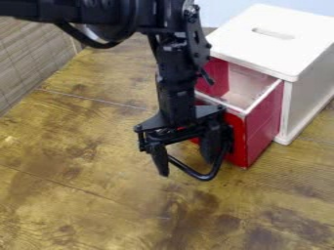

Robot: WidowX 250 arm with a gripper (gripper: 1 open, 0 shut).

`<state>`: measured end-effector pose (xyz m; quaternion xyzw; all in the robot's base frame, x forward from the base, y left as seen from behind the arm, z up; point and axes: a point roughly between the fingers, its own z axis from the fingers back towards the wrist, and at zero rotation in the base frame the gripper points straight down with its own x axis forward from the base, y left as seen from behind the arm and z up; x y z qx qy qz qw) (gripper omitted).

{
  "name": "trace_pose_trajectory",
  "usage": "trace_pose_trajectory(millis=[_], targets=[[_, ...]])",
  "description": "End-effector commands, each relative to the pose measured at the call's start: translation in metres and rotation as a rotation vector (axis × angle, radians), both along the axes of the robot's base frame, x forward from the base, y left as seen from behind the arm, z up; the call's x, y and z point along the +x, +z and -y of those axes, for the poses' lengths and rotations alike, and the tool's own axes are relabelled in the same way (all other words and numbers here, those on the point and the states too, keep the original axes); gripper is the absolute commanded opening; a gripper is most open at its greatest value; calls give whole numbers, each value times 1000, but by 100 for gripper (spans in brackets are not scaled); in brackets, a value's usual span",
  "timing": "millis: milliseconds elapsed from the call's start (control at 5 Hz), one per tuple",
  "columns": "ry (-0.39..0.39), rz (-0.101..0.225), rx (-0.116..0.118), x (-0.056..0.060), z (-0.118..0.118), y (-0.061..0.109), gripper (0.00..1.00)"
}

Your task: Open the drawer

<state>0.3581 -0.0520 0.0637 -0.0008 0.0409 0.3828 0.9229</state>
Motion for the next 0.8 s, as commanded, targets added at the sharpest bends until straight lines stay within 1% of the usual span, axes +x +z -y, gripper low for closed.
trace_pose_trajectory(millis=[0, 200, 600], targets=[[167, 94, -12, 29, 10, 7, 100], [220, 86, -9, 28, 3, 1, 100], [266, 76, 22, 22, -11, -11, 100]])
